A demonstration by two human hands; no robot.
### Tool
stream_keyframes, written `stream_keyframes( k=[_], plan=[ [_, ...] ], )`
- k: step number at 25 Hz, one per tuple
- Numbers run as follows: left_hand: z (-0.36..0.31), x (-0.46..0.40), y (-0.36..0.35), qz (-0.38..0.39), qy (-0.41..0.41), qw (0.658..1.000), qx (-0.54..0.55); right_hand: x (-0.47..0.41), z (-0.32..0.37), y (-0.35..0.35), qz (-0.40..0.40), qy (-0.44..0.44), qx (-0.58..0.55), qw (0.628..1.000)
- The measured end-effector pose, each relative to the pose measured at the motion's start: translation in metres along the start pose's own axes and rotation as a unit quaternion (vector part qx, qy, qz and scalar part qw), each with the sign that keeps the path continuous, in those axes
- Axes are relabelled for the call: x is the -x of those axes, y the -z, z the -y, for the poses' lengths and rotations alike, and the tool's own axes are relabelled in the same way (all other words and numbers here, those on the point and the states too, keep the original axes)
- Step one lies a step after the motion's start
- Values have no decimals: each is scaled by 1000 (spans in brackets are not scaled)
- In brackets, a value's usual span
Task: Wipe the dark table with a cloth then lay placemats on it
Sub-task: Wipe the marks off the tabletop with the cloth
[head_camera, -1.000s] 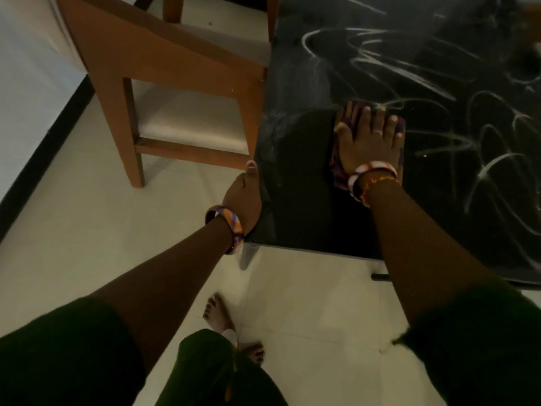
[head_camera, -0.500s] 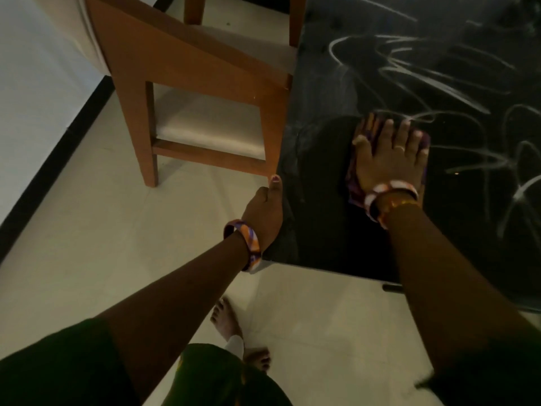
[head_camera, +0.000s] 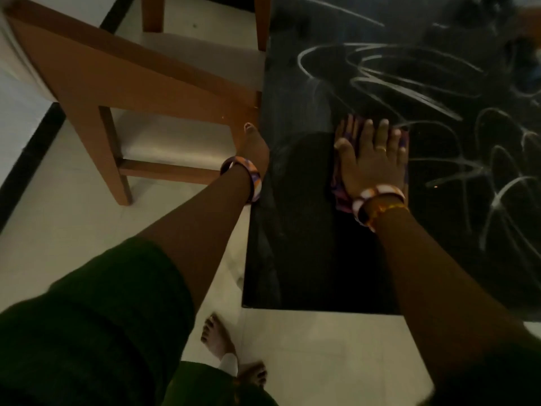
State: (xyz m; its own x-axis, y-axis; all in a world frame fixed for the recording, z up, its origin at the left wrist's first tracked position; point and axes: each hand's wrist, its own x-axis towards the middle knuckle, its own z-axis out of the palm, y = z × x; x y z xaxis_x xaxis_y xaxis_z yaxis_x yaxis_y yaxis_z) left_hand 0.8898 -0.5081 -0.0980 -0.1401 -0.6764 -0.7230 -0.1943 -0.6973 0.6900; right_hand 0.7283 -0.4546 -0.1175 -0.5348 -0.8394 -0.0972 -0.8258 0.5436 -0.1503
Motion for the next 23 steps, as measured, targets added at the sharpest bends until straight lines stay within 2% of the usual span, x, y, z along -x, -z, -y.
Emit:
stream_keyframes(
  k=[3, 6, 7, 9, 12, 13, 15, 18, 19, 21, 23],
  plan=[
    [-1, -8, -4, -43, -20, 999, -15, -16, 49, -7, 15, 76, 5, 997],
    [-3, -8, -1, -40, -4, 999, -25, 29, 46, -11, 19, 169, 8, 985],
    [-3, -7, -1, -40, -4, 999, -30, 45, 31, -10, 15, 165, 16, 986],
    [-3, -2, 0, -35, 5, 999, -34, 49, 0, -3, 0, 98, 30, 995],
    [-2, -3, 0, -41, -1, 998, -49, -9, 4, 3, -3, -22, 0, 1000],
    [-2, -4, 1, -45, -6, 997, -59, -28, 20, 1, 0, -17, -8, 1000],
    [1, -9, 2, -37, -14, 998, -51, -38, 58, -4, 15, 49, -5, 999],
    [2, -10, 5, 3, 14, 1000, 14, 12, 70, -14, 24, 156, -4, 987],
    [1, -10, 5, 5, 18, 1000, 13, 34, 61, -15, 21, 162, 0, 987],
    [0, -11, 6, 6, 20, 1000, 8, 53, 40, -14, -3, 120, 21, 993],
    [-2, -11, 7, 10, 31, 999, 12, 19, 42, -12, -17, 50, 22, 998]
  ],
)
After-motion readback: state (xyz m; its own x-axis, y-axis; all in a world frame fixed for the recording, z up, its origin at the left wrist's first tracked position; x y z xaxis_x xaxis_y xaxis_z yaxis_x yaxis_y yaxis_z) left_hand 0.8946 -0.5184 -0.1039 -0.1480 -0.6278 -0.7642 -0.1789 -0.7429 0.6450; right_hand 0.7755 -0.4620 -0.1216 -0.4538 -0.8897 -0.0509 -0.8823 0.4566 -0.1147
